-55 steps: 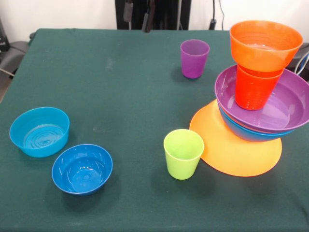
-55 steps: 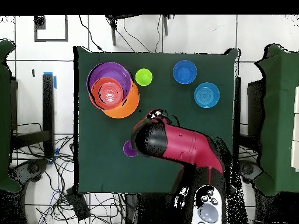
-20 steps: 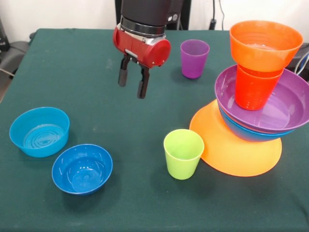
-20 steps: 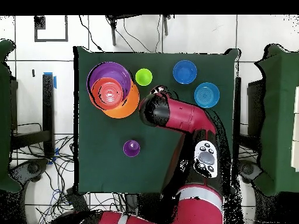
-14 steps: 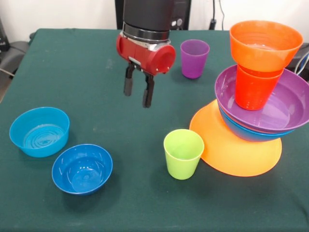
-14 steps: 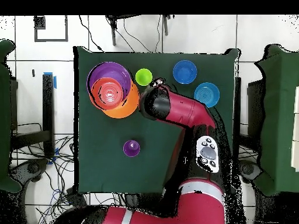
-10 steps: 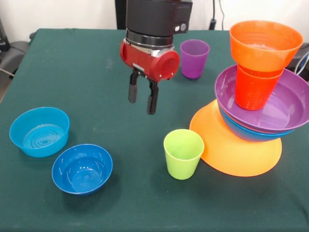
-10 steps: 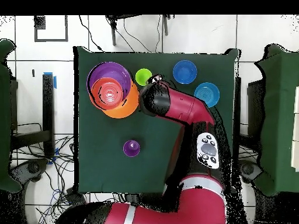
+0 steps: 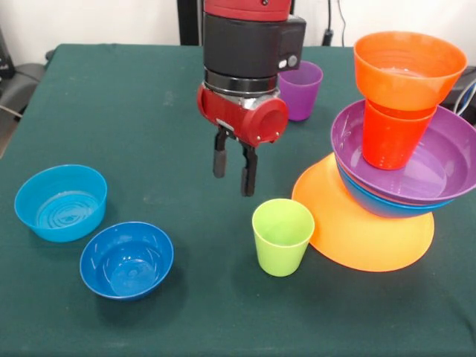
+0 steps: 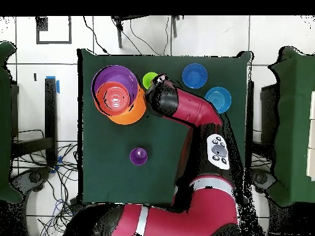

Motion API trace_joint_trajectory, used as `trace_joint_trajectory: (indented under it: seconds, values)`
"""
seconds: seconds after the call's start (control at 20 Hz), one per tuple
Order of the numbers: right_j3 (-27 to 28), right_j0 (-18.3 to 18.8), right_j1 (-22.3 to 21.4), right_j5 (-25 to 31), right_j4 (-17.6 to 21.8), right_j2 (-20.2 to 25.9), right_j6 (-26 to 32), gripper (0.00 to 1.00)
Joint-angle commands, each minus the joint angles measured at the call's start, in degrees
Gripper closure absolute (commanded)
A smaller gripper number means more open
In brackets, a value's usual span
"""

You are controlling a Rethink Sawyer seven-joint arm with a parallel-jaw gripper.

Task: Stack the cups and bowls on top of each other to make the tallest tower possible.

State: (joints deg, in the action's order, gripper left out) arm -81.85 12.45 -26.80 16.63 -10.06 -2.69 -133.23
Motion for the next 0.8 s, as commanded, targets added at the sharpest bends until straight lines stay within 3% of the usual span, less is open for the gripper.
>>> trace_joint_trajectory:
  seconds: [0.05, 0.4, 0.8]
  values:
    - [2.24, 1.54, 2.64, 0.56, -1.75, 8.25, -3.90, 0.00]
    - [1.84, 3.30, 2.61, 0.66, -2.64, 11.67, -3.47, 0.00]
    - [3.01, 2.89, 4.09, -1.73, -1.68, 11.45, -3.71, 0.00]
